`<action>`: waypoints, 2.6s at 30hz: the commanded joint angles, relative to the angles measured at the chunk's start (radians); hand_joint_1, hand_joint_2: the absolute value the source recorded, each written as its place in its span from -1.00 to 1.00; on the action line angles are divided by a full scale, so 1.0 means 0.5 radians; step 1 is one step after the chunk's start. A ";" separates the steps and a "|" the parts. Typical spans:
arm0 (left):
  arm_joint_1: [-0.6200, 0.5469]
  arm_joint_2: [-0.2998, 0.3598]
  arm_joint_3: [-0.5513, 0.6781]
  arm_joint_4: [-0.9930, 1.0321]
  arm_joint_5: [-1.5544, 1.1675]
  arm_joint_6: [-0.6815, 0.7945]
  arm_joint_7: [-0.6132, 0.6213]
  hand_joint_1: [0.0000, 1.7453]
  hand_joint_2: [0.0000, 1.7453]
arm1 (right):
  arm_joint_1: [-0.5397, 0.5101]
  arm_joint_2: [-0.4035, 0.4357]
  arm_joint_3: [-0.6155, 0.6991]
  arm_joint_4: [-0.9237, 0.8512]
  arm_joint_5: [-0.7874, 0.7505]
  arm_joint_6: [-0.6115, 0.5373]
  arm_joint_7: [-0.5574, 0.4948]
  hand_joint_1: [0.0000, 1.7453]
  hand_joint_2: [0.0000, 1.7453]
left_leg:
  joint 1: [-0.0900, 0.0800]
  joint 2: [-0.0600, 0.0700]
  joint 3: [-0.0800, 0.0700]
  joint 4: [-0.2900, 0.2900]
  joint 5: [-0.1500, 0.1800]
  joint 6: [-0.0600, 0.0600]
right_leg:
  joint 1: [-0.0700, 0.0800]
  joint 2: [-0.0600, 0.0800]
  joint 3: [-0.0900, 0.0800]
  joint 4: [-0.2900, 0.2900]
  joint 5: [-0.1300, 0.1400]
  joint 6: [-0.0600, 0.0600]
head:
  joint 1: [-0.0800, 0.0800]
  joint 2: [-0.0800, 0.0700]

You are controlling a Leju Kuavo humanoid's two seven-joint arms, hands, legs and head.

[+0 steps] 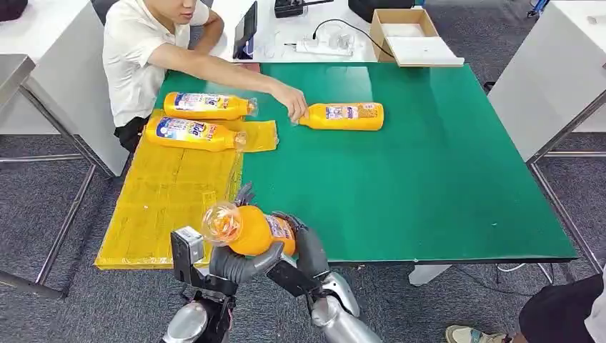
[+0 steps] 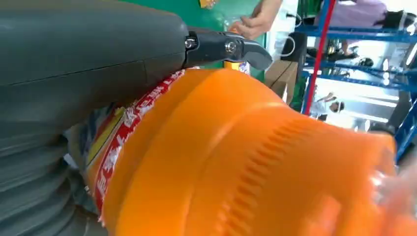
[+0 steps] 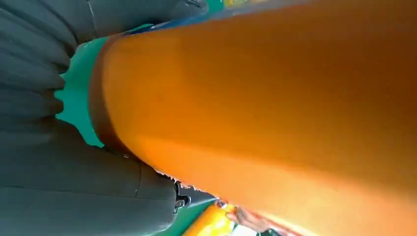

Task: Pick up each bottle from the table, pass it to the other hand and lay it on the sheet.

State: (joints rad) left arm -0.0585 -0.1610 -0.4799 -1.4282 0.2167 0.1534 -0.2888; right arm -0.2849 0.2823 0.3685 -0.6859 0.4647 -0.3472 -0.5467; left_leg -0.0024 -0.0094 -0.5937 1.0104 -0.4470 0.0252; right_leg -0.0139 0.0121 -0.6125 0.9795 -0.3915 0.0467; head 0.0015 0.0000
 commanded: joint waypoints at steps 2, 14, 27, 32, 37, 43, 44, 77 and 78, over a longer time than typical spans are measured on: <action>-0.102 -0.017 0.011 0.111 0.120 0.002 -0.022 1.00 1.00 | -0.106 0.052 0.294 0.228 0.040 0.039 0.024 1.00 1.00 | 0.001 0.002 0.004 -0.001 -0.001 -0.002 | 0.001 0.000 0.004 -0.001 -0.001 -0.002 | 0.002 -0.001; -0.114 -0.004 0.009 0.118 0.156 -0.005 -0.006 1.00 1.00 | -0.127 0.065 0.330 0.253 0.016 0.031 -0.010 1.00 1.00 | 0.001 -0.001 0.005 -0.001 -0.001 -0.002 | 0.002 -0.003 0.005 -0.001 -0.002 -0.003 | 0.000 -0.001; -0.143 0.040 0.076 0.158 0.349 -0.066 0.034 1.00 1.00 | -0.062 0.035 0.396 0.048 -0.235 0.056 -0.113 -1.00 -1.00 | 0.001 0.001 0.004 -0.001 -0.001 -0.002 | 0.001 -0.001 0.004 -0.001 -0.001 -0.003 | 0.001 0.000; -0.128 0.198 0.378 0.088 0.251 0.164 -0.002 1.00 1.00 | 0.193 -0.094 0.294 -0.329 -0.439 0.053 -0.216 -1.00 -1.00 | 0.001 0.002 0.007 -0.003 -0.002 -0.003 | 0.001 -0.001 0.007 -0.002 -0.002 -0.003 | 0.001 0.000; -0.157 0.347 0.687 0.231 -0.401 0.424 -0.021 1.00 1.00 | 0.443 -0.191 -0.118 -0.664 -0.605 -0.072 -0.268 -1.00 -1.00 | 0.001 -0.001 0.010 -0.005 -0.001 -0.003 | 0.001 -0.003 0.010 -0.003 -0.002 -0.004 | 0.002 0.000; -0.181 0.369 0.830 0.173 -0.850 0.450 -0.005 1.00 1.00 | 0.628 -0.099 -0.601 -1.213 -0.789 -0.341 -0.303 -1.00 -1.00 | 0.001 -0.006 0.002 0.001 -0.002 -0.004 | 0.001 -0.010 0.003 0.003 -0.007 -0.005 | 0.001 0.000; -0.212 0.366 0.818 0.191 -0.869 0.440 0.008 1.00 1.00 | 0.631 -0.093 -0.640 -1.233 -0.803 -0.367 -0.303 -1.00 -1.00 | 0.001 -0.004 0.000 0.000 -0.001 -0.003 | 0.001 -0.006 0.000 0.002 -0.005 -0.004 | 0.002 0.000; -1.129 0.291 0.295 2.127 -2.796 0.668 0.731 1.00 1.00 | 0.462 -0.019 -0.489 -0.783 -0.851 -0.187 -0.303 -1.00 -1.00 | 0.002 0.001 0.009 -0.002 0.002 -0.006 | 0.002 -0.003 0.010 -0.001 -0.001 -0.005 | 0.002 0.000; -1.134 0.289 0.302 2.144 -2.792 0.646 0.737 1.00 1.00 | 0.461 -0.017 -0.486 -0.778 -0.849 -0.188 -0.303 -1.00 -1.00 | 0.003 0.003 0.011 -0.003 0.003 -0.007 | 0.003 -0.002 0.011 -0.003 0.000 -0.007 | 0.001 0.000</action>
State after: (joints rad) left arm -0.5665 -0.0187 -0.2766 -0.5394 -1.1322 0.5363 0.0134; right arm -0.0065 0.2831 0.0988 -1.1921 0.0454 -0.4520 -0.6664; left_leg -0.0023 -0.0105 -0.5935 1.0103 -0.4450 0.0240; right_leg -0.0139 0.0110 -0.6118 0.9798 -0.3913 0.0460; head 0.0019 0.0000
